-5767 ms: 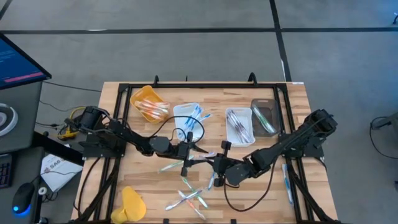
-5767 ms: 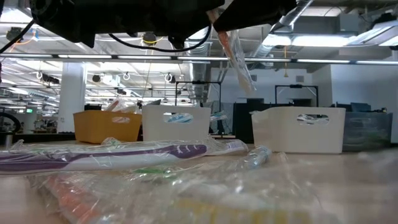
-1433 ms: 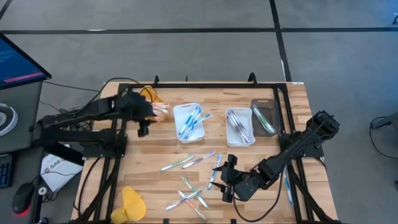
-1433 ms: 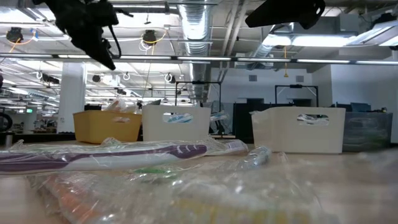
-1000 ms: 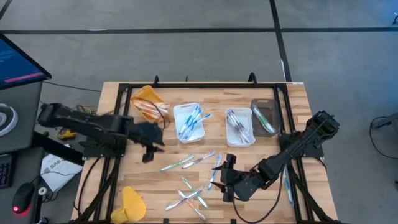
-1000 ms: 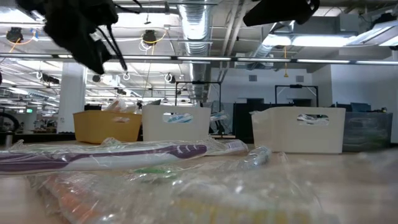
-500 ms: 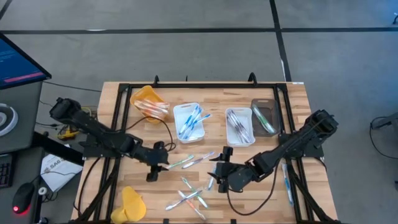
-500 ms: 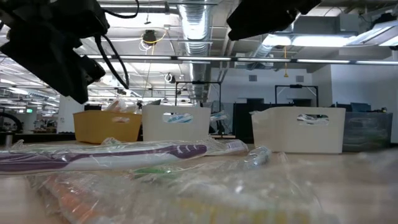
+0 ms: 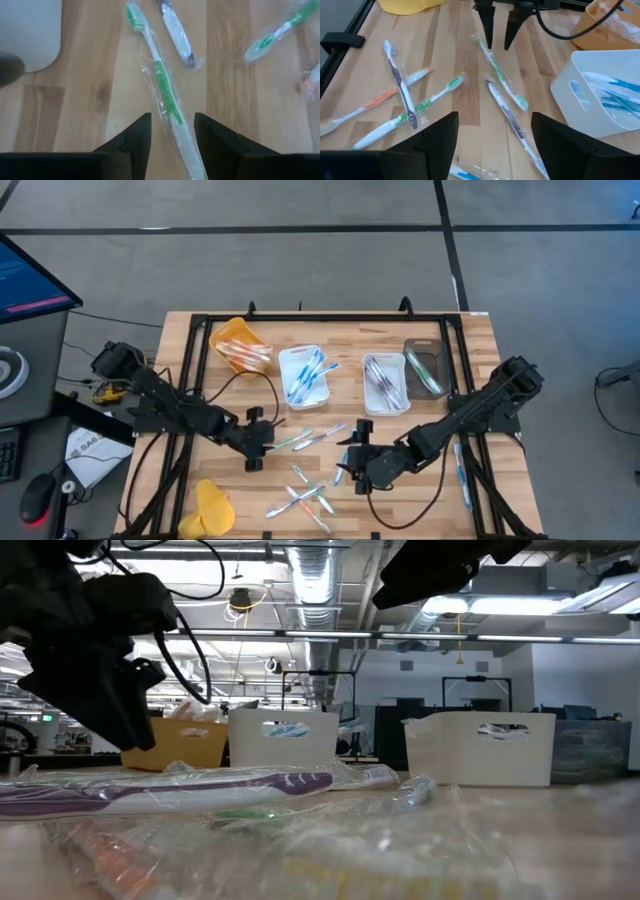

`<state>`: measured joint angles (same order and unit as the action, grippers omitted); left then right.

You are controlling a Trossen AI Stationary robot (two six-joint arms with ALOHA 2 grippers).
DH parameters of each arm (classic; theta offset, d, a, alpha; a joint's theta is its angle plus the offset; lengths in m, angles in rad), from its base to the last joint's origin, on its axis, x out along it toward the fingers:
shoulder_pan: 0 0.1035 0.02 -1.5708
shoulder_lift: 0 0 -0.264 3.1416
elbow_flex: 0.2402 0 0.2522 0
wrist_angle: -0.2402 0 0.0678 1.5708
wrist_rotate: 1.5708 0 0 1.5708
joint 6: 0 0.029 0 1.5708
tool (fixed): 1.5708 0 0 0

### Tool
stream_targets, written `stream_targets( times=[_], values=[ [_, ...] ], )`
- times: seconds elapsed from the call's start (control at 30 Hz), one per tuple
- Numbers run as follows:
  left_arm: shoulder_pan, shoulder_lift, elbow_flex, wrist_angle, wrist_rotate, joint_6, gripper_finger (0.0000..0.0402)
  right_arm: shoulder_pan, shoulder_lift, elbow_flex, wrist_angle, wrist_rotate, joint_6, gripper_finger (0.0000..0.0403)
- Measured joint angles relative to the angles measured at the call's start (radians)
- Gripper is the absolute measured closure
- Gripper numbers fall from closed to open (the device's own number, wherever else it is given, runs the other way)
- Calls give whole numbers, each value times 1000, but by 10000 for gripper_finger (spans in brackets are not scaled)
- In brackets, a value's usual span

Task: Pick & Place Toothbrushes
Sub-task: Put the top green toothbrush into the black bin

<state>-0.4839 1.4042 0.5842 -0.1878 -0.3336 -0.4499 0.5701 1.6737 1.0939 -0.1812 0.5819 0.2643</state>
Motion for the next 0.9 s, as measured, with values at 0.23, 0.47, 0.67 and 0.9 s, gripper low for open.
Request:
stream_targets(
  times=[0.23, 0.47, 0.67, 0.9],
  values=[
    [-3, -3, 0, 32, 23, -3, 246, -10, 0, 0, 2, 0, -2, 158],
    [-8, 0, -22, 40, 27, -163, 244, -11, 0, 0, 64, -9, -13, 158],
    [-5, 0, -64, 95, 28, -162, 250, -21, 0, 0, 68, -9, -13, 158],
    [-5, 0, -76, 148, 31, -162, 263, -22, 0, 0, 54, -10, 20, 158]
  ],
)
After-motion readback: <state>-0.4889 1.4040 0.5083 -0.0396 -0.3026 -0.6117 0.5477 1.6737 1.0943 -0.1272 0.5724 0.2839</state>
